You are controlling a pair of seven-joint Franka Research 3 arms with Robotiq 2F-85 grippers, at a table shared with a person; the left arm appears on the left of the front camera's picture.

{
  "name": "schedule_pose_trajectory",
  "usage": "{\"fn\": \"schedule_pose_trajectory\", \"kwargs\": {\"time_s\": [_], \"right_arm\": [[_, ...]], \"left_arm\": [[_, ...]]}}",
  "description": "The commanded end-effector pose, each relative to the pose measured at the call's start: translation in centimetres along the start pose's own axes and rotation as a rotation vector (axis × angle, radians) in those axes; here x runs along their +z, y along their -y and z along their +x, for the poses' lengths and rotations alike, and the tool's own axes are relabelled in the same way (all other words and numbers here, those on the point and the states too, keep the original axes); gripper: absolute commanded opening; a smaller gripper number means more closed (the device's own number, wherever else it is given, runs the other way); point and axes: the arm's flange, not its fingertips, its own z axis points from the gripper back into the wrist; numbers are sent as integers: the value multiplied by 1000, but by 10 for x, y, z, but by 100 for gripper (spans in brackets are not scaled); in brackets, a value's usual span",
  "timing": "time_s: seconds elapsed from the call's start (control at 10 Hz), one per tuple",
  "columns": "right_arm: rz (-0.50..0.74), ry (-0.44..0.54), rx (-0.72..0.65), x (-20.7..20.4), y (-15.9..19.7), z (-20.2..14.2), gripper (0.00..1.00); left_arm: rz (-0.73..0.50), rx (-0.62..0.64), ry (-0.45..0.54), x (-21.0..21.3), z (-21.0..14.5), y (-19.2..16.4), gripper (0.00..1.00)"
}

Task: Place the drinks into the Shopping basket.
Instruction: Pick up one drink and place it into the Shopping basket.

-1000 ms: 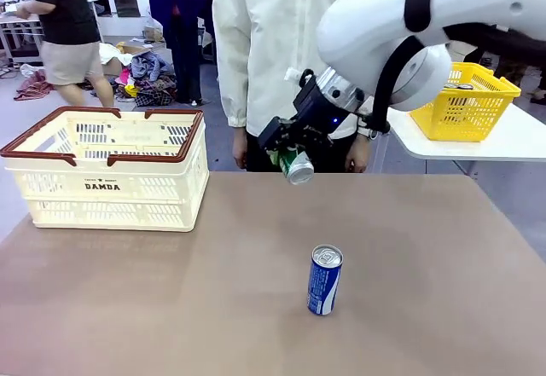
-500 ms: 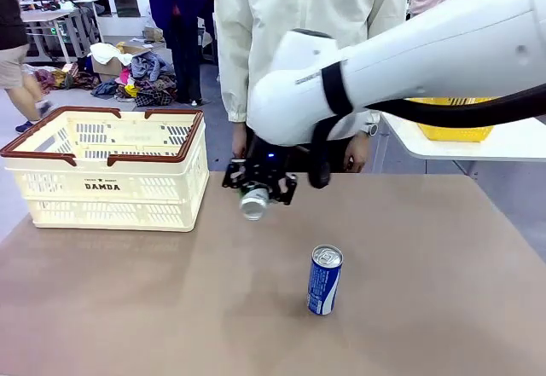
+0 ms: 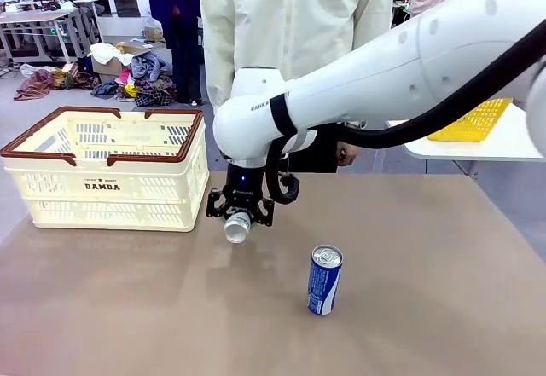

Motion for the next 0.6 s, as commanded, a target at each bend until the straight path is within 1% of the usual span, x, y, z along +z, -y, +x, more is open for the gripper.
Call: {"fn": "schedule_pose_trajectory", "kwargs": {"time_s": [0.0,0.3,0.4,0.5], "right_arm": [[-46,17,27,-2,-11,7,0],[-31,15,35,-8,-7,4,0],[-26,11,34,-9,-5,3,47],[-34,-4,38,-10,-4,3,100]], "left_arm": [[-4,10,-9,1,-1,4,100],[-4,10,-9,1,-1,4,100],[-4,10,-9,1,-1,4,100],[-4,10,-9,1,-1,4,100]]}}
